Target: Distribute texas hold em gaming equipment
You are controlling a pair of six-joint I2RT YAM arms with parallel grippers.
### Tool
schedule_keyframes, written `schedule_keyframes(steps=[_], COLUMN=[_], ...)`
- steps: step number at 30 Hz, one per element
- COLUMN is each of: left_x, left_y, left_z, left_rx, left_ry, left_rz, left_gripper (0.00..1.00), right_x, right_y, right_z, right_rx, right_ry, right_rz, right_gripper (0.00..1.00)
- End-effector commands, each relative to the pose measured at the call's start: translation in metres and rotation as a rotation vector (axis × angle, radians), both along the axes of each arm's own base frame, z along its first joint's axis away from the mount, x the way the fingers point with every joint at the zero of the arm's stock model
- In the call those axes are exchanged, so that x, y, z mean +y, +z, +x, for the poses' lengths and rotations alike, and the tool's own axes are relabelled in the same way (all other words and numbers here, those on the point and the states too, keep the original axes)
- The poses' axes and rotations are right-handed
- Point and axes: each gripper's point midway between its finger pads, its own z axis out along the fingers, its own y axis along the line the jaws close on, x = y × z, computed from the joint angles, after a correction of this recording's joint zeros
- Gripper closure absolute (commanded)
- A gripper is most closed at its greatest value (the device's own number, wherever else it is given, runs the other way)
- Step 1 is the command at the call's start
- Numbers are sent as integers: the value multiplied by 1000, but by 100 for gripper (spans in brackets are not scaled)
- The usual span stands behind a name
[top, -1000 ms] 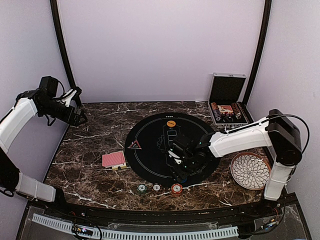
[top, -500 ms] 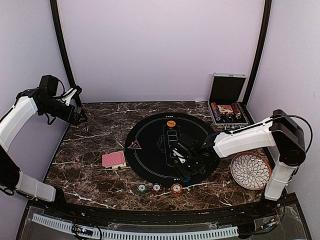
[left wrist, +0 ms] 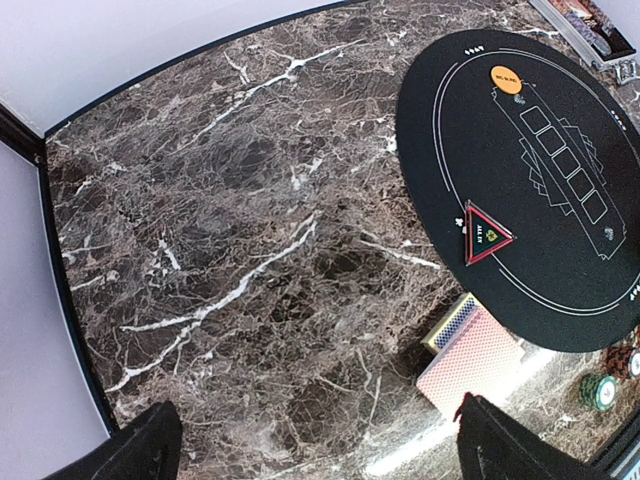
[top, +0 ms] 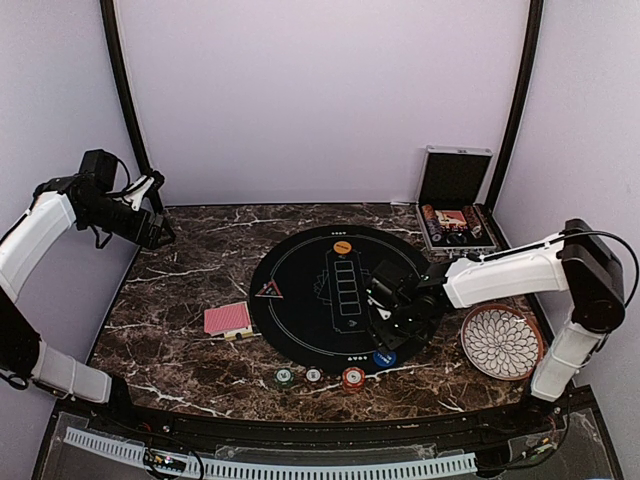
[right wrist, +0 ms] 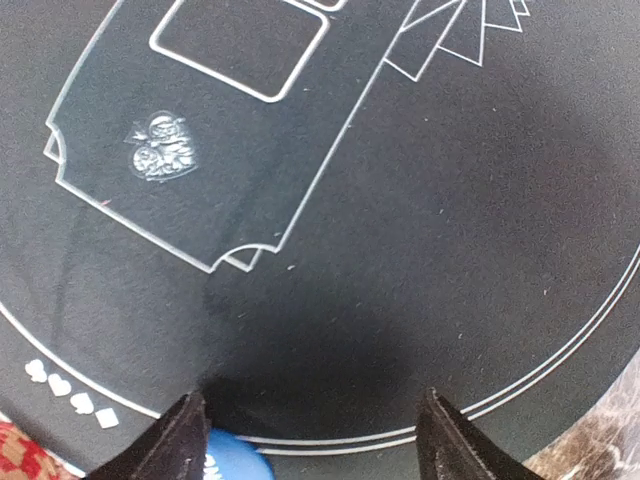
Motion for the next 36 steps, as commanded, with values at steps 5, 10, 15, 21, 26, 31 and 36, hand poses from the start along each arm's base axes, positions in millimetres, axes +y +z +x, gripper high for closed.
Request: schedule_keyframes(steps=[5,10,15,21,26,31,36], left_x=[-4,-3,-3,-5,-5,-4,-4], left_y=[9,10,11,11,12,13,12], left_z=[-3,-4,-4,-3,-3,-3,-4], left_rx=[-4,-8,-7,-3,-3,-4,-2], left_ry=[-21,-21,-22,-23,-20,-19,-19], left_rz=[-7,-2,-4,-12,-16,-8,-8], left_gripper=[1,1,1,1,1,1,1], right_x=[21,12,1,-11,-12,-16,-20], right_y=[9,-2,-5,-5,-2,-2,2], right_z=[-23,-35,-44,-43,-28,-13,-1], right_rx=[8,39,56,29,-21,-48,-72], right_ry=[55,50,42,22,-8,-33,-53], right_rz=[50,39,34,-1,-10,-23,-15], right_gripper=[21,20,22,24,32,40,41])
